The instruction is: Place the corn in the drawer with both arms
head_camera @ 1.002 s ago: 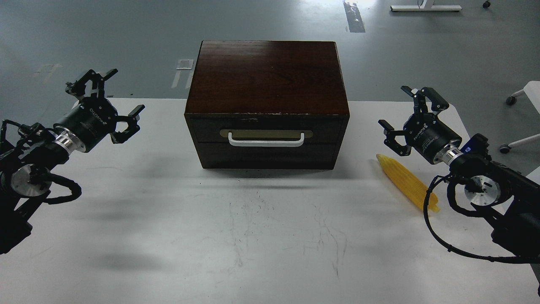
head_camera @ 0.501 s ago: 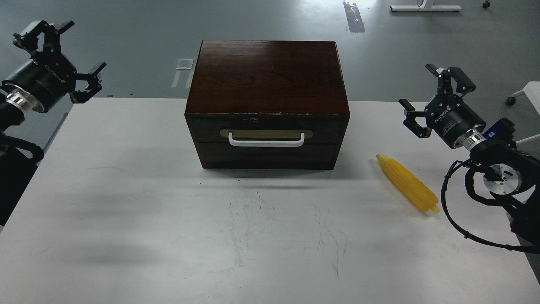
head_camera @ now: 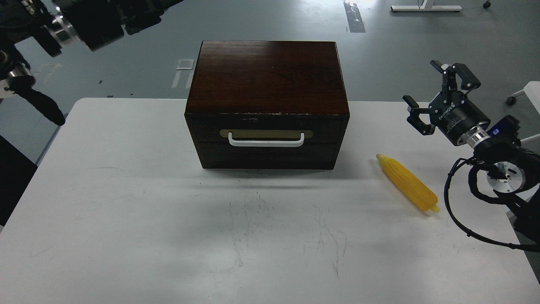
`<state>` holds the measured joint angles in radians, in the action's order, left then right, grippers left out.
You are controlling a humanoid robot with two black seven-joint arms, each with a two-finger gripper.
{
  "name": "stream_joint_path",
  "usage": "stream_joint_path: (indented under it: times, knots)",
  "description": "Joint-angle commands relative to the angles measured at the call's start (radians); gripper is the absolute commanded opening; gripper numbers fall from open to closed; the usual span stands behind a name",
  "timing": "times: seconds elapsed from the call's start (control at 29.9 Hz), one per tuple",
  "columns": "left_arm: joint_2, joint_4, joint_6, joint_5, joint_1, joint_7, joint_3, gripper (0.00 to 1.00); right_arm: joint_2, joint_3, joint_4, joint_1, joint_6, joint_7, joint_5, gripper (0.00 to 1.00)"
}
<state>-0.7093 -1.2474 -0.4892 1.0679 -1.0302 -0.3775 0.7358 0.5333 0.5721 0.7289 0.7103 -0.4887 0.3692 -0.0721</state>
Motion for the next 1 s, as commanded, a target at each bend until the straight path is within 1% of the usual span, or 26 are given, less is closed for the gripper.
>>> stream_joint_path:
  times: [0.0,0.07,0.17,0.2,0.23,0.27,0.33,0.37,0.5,0.77,0.97]
  knots:
    - [0.065,-0.02,0.0,0.208,-0.076,-0.015,-0.012,0.99,0.004,0.0,0.0,-0.002,0.0,-0.001,0.0,1.0]
    - [0.088,-0.024,0.0,0.305,-0.113,-0.02,-0.036,0.99,0.004,0.0,0.0,-0.003,0.0,-0.001,0.0,1.0]
    - [0.117,-0.041,0.0,0.423,-0.195,-0.046,-0.16,0.99,0.007,0.002,0.0,-0.003,0.0,0.001,0.0,1.0]
    - [0.122,-0.05,0.0,0.478,-0.24,-0.076,-0.249,0.99,0.01,0.002,0.0,-0.003,0.0,-0.001,0.0,1.0]
    - [0.122,-0.053,0.0,0.501,-0.264,-0.093,-0.295,0.99,0.011,0.002,0.0,-0.003,0.0,-0.001,0.0,1.0]
    - [0.125,-0.067,0.0,0.547,-0.304,-0.111,-0.375,0.99,0.011,0.002,0.0,-0.003,0.0,-0.001,0.0,1.0]
    - [0.143,-0.084,0.0,0.616,-0.365,-0.111,-0.49,0.99,0.017,0.002,0.0,-0.003,0.0,0.001,0.0,1.0]
    - [0.143,-0.084,0.0,0.616,-0.366,-0.111,-0.49,0.99,0.017,0.002,0.0,-0.003,0.0,0.001,0.0,1.0]
    - [0.189,-0.086,0.0,0.711,-0.419,-0.111,-0.593,0.99,0.024,0.003,0.0,-0.006,0.0,0.001,0.0,1.0]
    - [0.247,-0.084,0.0,0.88,-0.458,-0.111,-0.705,0.99,0.025,0.005,0.0,-0.008,0.0,0.001,0.0,1.0]
    - [0.269,-0.078,0.0,0.948,-0.458,-0.111,-0.757,0.99,0.025,0.005,0.0,-0.009,0.0,0.001,0.0,1.0]
